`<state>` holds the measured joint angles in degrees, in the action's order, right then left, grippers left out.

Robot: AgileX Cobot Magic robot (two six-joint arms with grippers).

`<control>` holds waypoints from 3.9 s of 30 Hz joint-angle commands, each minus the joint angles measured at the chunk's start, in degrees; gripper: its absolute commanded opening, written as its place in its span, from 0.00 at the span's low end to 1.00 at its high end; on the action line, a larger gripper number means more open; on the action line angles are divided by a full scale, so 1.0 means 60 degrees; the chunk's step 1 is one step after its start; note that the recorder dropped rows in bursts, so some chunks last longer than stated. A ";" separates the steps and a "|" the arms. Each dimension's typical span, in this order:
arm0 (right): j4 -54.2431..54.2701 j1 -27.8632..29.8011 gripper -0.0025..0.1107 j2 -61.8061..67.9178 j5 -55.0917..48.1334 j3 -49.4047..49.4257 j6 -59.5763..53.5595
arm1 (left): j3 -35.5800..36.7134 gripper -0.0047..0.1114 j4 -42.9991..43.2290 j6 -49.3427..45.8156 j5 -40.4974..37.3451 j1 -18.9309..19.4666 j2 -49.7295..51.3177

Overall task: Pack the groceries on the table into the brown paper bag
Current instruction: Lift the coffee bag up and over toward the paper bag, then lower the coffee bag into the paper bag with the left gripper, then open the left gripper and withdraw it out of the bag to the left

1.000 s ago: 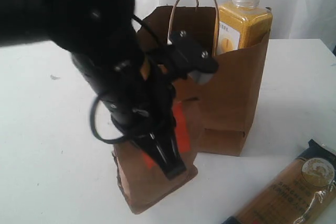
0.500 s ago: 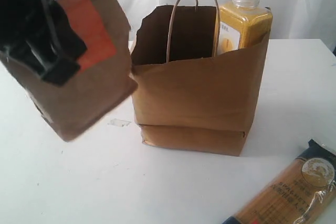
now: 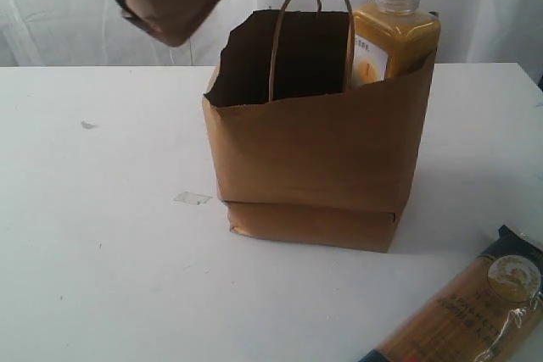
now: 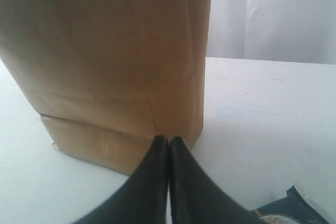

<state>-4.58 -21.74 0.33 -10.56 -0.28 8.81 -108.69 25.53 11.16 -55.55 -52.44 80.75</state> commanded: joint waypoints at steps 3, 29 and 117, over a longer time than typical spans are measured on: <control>0.0019 0.0060 0.02 -0.0055 0.0049 0.0046 -0.0016 | -0.1102 0.04 -0.2185 -0.1203 0.0780 0.0639 0.0972; 0.0019 0.0060 0.02 -0.0055 0.0067 0.0046 -0.0013 | -0.1311 0.04 -0.2693 -0.1333 0.0059 0.0920 0.3091; 0.0000 0.0060 0.02 -0.0055 0.0065 0.0046 0.0233 | 0.4801 0.04 -0.1619 0.1594 0.1823 0.1286 -0.3913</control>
<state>-4.58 -21.74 0.33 -10.56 -0.28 9.87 -88.35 16.13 17.21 -51.01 -44.80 63.09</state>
